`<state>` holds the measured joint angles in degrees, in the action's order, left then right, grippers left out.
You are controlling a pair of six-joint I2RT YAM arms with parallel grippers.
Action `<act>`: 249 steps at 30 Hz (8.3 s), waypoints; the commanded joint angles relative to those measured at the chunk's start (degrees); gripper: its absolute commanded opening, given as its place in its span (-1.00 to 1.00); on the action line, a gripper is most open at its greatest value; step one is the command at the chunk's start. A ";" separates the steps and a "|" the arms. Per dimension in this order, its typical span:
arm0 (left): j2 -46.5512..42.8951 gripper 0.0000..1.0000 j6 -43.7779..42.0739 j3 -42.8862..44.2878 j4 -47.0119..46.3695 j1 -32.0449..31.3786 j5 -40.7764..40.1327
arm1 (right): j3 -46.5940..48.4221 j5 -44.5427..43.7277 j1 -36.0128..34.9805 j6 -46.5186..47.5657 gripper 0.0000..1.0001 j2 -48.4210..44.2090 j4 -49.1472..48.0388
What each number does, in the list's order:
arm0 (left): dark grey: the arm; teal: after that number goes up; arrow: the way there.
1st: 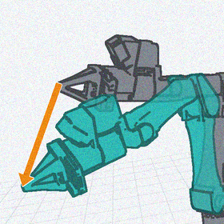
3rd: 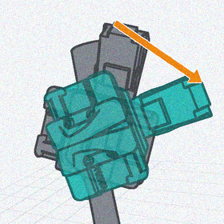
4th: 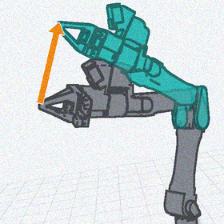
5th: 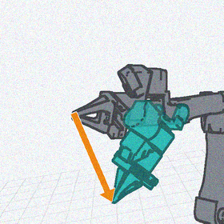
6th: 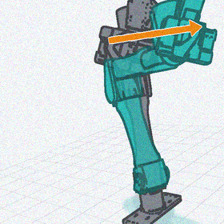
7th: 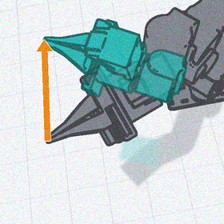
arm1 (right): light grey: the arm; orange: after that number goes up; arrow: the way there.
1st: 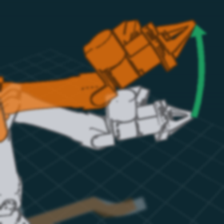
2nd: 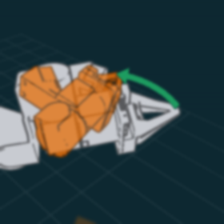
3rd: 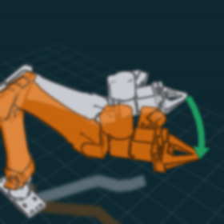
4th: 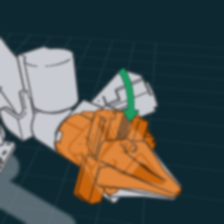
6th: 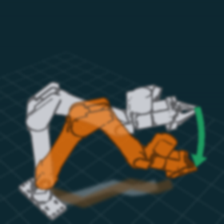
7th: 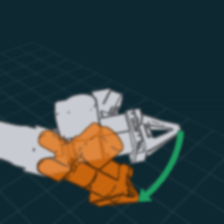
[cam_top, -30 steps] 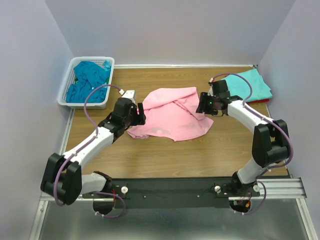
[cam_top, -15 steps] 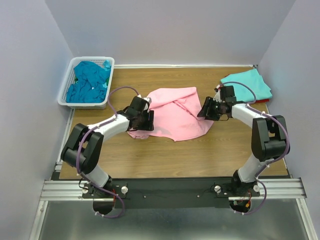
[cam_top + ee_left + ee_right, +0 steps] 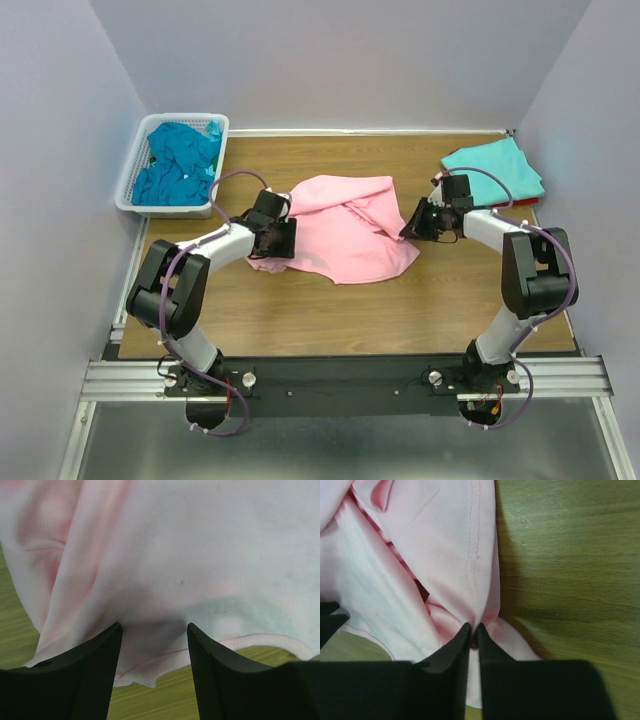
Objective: Fold and stack the t-shirts
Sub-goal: Flatten the tshirt out
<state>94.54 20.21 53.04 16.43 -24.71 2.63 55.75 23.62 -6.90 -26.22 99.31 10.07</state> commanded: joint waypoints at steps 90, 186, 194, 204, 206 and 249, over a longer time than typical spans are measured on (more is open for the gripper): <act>-5.21 0.28 -2.72 12.19 10.65 1.43 -20.40 | -6.00 -30.29 3.91 3.81 -0.05 -28.20 14.54; -47.26 0.49 -1.49 -14.54 -14.67 -5.79 -46.23 | 33.73 -3.94 -45.92 10.04 -0.05 23.82 17.09; -47.17 0.49 -1.31 -14.45 -14.93 -5.26 -45.09 | 35.40 1.87 -53.13 14.97 -0.05 26.73 26.05; -46.30 0.49 1.94 -14.98 -13.61 -5.17 -40.96 | 30.05 -26.40 -53.31 16.55 -0.05 7.85 27.02; -44.46 0.49 3.17 -14.46 -12.74 -5.09 -37.89 | 25.40 -33.61 -52.08 17.25 -0.08 2.75 27.02; -3.93 0.56 1.06 -3.64 3.09 -4.56 -16.17 | 4.99 -47.96 -45.40 23.49 -0.30 2.73 25.09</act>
<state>90.11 20.84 48.23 18.46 -29.67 -14.04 61.60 -23.09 -52.75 -3.29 100.88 36.47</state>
